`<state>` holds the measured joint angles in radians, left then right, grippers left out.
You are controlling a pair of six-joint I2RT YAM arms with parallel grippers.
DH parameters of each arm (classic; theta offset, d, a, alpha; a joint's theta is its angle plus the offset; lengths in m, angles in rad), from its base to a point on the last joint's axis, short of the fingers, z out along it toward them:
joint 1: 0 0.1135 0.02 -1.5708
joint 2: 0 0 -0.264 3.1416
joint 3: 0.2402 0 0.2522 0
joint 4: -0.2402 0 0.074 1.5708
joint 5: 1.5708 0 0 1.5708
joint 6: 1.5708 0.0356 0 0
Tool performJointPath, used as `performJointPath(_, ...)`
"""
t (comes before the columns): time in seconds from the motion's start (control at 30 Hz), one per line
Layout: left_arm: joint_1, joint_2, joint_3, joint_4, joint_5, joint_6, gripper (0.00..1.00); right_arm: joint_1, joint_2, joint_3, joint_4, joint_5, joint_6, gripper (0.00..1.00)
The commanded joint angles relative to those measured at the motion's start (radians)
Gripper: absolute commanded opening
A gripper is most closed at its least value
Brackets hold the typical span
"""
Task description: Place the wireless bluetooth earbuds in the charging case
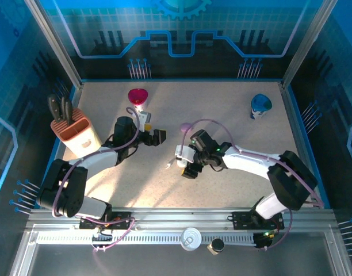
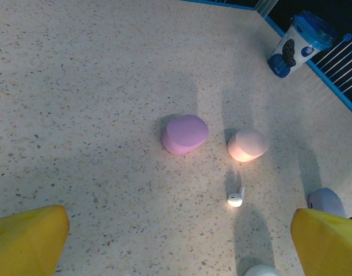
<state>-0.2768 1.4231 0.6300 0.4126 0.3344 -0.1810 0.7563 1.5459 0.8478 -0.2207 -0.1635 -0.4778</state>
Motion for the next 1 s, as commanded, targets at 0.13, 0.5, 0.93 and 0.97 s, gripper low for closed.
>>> performJointPath(0.13, 0.011, -0.020, -0.017, 0.019, 0.034, -0.016, 0.99, 0.024, 0.142, 0.120, -0.044, 0.067, -0.163, 0.84)
performJointPath(0.5, 0.014, -0.011, -0.019, 0.014, 0.042, 0.007, 0.99, 0.020, 0.283, 0.245, -0.169, 0.100, -0.162, 0.78)
performJointPath(0.93, 0.014, 0.000, -0.018, 0.014, 0.046, 0.020, 0.99, 0.021, 0.362, 0.311, -0.257, 0.161, -0.166, 0.58)
performJointPath(0.97, 0.014, 0.000, -0.017, 0.012, 0.046, 0.021, 0.99, 0.021, 0.364, 0.314, -0.261, 0.165, -0.170, 0.56)
